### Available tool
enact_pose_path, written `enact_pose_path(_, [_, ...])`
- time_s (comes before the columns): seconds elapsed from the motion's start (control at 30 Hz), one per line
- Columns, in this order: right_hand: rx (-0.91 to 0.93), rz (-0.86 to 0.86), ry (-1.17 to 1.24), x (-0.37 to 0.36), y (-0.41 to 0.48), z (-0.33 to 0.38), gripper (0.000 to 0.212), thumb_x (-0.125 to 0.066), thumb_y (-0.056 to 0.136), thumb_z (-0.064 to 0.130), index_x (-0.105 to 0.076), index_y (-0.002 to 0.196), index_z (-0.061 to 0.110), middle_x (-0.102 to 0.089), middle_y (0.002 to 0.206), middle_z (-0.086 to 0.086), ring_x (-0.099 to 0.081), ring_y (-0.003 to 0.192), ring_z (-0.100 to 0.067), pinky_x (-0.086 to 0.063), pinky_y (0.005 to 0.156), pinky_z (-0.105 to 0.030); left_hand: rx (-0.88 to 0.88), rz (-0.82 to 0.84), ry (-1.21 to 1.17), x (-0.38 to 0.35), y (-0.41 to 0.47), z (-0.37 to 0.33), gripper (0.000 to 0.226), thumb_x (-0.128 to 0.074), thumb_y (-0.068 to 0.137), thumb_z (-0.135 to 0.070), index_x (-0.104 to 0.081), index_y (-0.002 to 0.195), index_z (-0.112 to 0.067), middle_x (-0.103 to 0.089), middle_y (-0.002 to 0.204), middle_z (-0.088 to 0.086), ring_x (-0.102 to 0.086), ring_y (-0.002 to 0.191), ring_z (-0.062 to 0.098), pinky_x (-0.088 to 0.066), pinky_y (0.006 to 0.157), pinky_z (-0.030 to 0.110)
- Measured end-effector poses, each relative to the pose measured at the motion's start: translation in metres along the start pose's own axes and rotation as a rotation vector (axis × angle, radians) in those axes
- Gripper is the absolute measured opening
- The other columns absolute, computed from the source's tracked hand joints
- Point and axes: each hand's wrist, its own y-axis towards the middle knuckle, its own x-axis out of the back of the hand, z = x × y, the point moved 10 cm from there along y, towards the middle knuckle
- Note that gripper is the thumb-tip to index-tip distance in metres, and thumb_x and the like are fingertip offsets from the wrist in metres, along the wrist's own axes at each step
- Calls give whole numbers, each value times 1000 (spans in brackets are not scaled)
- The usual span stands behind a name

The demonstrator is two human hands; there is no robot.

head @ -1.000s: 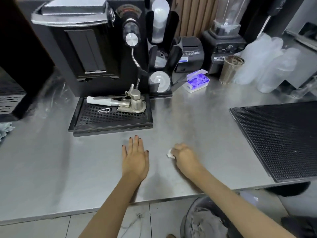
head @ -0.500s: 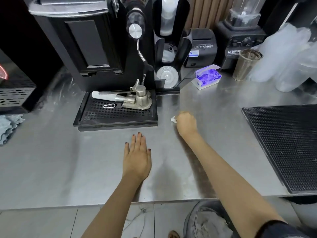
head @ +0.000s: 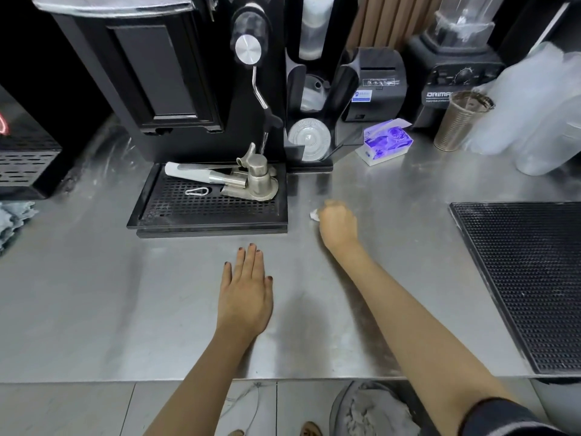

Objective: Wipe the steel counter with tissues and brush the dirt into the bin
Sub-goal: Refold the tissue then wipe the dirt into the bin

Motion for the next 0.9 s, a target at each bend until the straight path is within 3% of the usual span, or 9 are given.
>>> enact_pose_path(0.13, [75,52,-10,-19,-28,16,17,-53,75,-4,-67,82,3,-62,87,-14,-62,90,-29,-50,71,-30,4,3,-6,0,-1,0,79,15,76,-43,-1,148,-13,5,157,-1,10,144,16,7,114,35])
enact_pose_path(0.27, [297,45,-21,-21,-106,22,21,-53,44,7,-65,49,23,-54,49,5,-54,45,-15,-34,37,-11,-2,-3,-8,-1,-1,0,79,15,77,-43,-2,148,-13,5,156,-1,10,143,16,8,113,35])
enact_pose_path(0.33, [243,-52,0,-3,-97,-4,23,-54,54,8,-69,57,24,-59,55,3,-59,52,-19,-40,40,-15,-1,-7,-9,0,0,0,78,15,77,-43,-2,148,-13,5,156,-1,10,143,16,9,113,34])
enact_pose_path(0.4, [74,-84,-69,13,-55,-43,20,-55,76,6,-73,83,13,-66,83,-11,-62,82,-30,-50,62,-27,0,-15,-15,2,1,1,78,15,77,-43,-2,148,-13,5,156,-1,10,143,16,10,112,34])
enact_pose_path(0.53, [-240,-108,-4,33,24,-93,26,-46,94,10,-58,106,-11,-58,110,-28,-53,109,-38,-44,86,-42,3,-13,-7,2,0,0,79,15,77,-44,-2,148,-14,6,156,-2,11,143,15,10,113,34])
enact_pose_path(0.63, [-266,-90,18,24,31,-87,18,-44,91,3,-60,99,-1,-58,100,-26,-56,107,-37,-46,86,-42,6,-12,-9,2,-1,0,79,15,77,-44,-3,148,-14,5,156,-2,10,143,15,10,113,34])
enact_pose_path(0.73, [-55,-6,39,5,-18,-51,31,-38,72,6,-67,82,5,-62,87,-20,-62,89,-32,-49,71,-34,3,-17,-8,3,-1,1,79,15,77,-43,-3,148,-13,5,156,-1,10,143,15,8,113,34])
enact_pose_path(0.83, [183,-2,54,2,-93,-31,18,-54,51,10,-69,61,15,-63,61,-7,-62,60,-25,-47,50,-20,-1,-22,-12,2,0,0,79,14,77,-44,-6,148,-13,2,156,-1,8,144,16,6,114,35])
enact_pose_path(0.9, [149,-68,71,13,-99,-54,16,-56,54,12,-69,63,15,-64,63,-9,-63,62,-27,-49,52,-22,0,-22,-9,2,1,-1,79,13,78,-44,-7,148,-13,1,156,0,6,144,17,5,114,36])
